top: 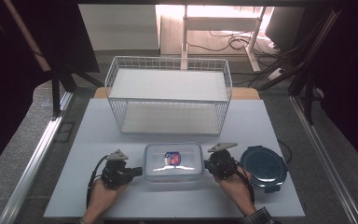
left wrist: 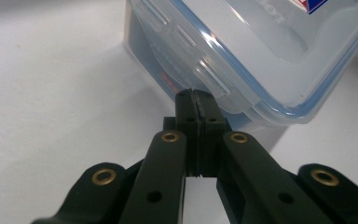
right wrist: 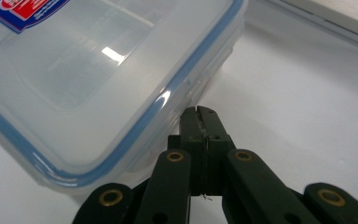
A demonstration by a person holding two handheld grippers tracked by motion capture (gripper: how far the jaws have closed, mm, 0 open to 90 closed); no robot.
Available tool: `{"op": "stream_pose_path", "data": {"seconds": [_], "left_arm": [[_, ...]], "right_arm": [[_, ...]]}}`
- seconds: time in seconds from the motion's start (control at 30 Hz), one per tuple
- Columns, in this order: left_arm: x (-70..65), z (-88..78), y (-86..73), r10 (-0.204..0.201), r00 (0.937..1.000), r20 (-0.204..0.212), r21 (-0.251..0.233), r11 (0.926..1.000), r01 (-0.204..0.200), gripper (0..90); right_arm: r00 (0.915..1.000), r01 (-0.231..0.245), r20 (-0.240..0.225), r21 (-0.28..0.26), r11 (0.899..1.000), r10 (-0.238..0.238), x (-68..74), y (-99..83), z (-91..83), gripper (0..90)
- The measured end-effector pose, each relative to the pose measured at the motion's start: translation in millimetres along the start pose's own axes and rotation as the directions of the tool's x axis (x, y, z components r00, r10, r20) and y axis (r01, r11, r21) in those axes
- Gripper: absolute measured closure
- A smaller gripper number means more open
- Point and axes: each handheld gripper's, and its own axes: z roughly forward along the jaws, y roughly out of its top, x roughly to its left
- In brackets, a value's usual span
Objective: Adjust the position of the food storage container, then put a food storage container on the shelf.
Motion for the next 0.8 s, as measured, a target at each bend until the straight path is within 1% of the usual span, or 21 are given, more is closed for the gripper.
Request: {"op": "stream_pose_path", "data": {"seconds": [0.03,0.07,0.1,0.17,0.2,0.23,0.27,0.3,0.33,0.37,0.4,0.47,0.5,0.53,0.57,0.6,0.67,0.7,0.77,0.8], "left_arm": [[0.8,-1.6,-0.1,0.007,0.9998,-0.018,-0.001,1.0000,-0.007,86.9],[2.4,-6.6,0.3,0.018,0.9984,-0.053,-0.014,0.9997,-0.019,79.5],[3.2,-10.1,0.6,0.023,0.9974,-0.069,-0.025,0.9994,-0.025,73.7],[4.5,-18.9,0.9,0.032,0.9960,-0.084,-0.056,0.9978,-0.037,67.8],[4.3,-23.7,0.1,0.039,0.9951,-0.091,-0.079,0.9958,-0.046,61.2],[3.8,-25.7,-0.8,0.045,0.9944,-0.096,-0.089,0.9946,-0.053,52.2],[2.8,-27.1,-2.2,0.057,0.9931,-0.103,-0.097,0.9930,-0.067,47.0],[1.7,-27.9,-3.7,0.071,0.9917,-0.107,-0.099,0.9917,-0.082,39.1],[0.5,-27.9,-5.8,0.083,0.9912,-0.103,-0.098,0.9908,-0.093,32.8],[-0.2,-27.6,-7.1,0.085,0.9914,-0.099,-0.098,0.9907,-0.095,26.1],[-1.3,-27.3,-9.0,0.087,0.9915,-0.097,-0.101,0.9902,-0.097,21.2],[-3.7,-27.4,-11.5,0.088,0.9896,-0.113,-0.093,0.9908,-0.099,8.3],[-4.4,-28.1,-12.6,0.094,0.9888,-0.116,-0.090,0.9904,-0.104,6.6],[-4.8,-28.7,-13.7,0.100,0.9886,-0.113,-0.084,0.9904,-0.110,6.1],[-4.8,-29.0,-14.3,0.102,0.9893,-0.104,-0.082,0.9905,-0.110,3.7],[-4.6,-29.5,-14.9,0.105,0.9891,-0.104,-0.085,0.9898,-0.114,3.5],[-4.5,-29.4,-15.1,0.110,0.9895,-0.094,-0.090,0.9889,-0.118,3.7],[-4.4,-29.2,-15.0,0.114,0.9896,-0.089,-0.092,0.9883,-0.122,4.0],[-4.9,-28.2,-15.2,0.129,0.9882,-0.083,-0.107,0.9847,-0.138,4.2],[-4.8,-27.4,-15.3,0.136,0.9874,-0.080,-0.115,0.9828,-0.145,4.1]], "right_arm": [[0.9999,0.008,-0.008,0.008,1.000,-0.008,0.7,0.1,-1.0,89.8],[0.9999,0.017,-0.002,0.006,1.000,-0.017,2.1,0.0,-3.0,89.7],[0.9993,0.033,0.017,-0.016,0.999,-0.033,2.6,-0.5,-8.1,89.5],[0.9989,0.033,0.034,-0.044,0.999,-0.031,0.8,-1.2,-14.8,85.1],[0.9986,0.032,0.045,-0.065,0.997,-0.030,-0.8,-2.4,-19.5,80.3],[0.9988,0.029,0.042,-0.094,0.995,-0.025,-2.5,-4.7,-24.9,75.4],[0.9989,0.026,0.041,-0.107,0.994,-0.022,-3.3,-6.1,-27.7,72.0],[0.9991,0.024,0.036,-0.120,0.992,-0.020,-4.0,-8.1,-30.7,66.6],[0.9995,0.021,0.025,-0.134,0.991,-0.018,-4.3,-10.2,-33.2,60.8],[0.9999,0.011,0.010,-0.141,0.990,-0.010,-4.1,-12.7,-36.0,53.1],[1.0000,0.009,0.003,-0.146,0.989,-0.009,-4.4,-14.2,-37.0,47.1],[0.9994,0.000,-0.035,-0.168,0.986,-0.006,-3.8,-18.2,-40.0,32.4],[0.9985,-0.006,-0.055,-0.183,0.983,-0.004,-3.9,-20.0,-41.1,25.1],[0.9970,-0.015,-0.077,-0.188,0.982,0.000,-4.2,-21.4,-41.6,20.5],[0.9952,-0.021,-0.098,-0.188,0.982,0.003,-3.9,-22.9,-42.1,15.0],[0.9946,-0.015,-0.104,-0.191,0.981,-0.005,-3.5,-24.0,-42.1,11.1],[0.9951,-0.007,-0.098,-0.195,0.981,-0.012,-2.6,-24.9,-41.5,7.8],[0.9945,-0.008,-0.104,-0.203,0.979,-0.013,-2.4,-24.9,-40.9,6.7],[0.9939,-0.007,-0.109,-0.208,0.978,-0.016,-2.3,-24.3,-40.1,5.4],[0.9945,0.000,-0.103,-0.209,0.978,-0.022,-2.0,-24.1,-39.6,4.9]]}}
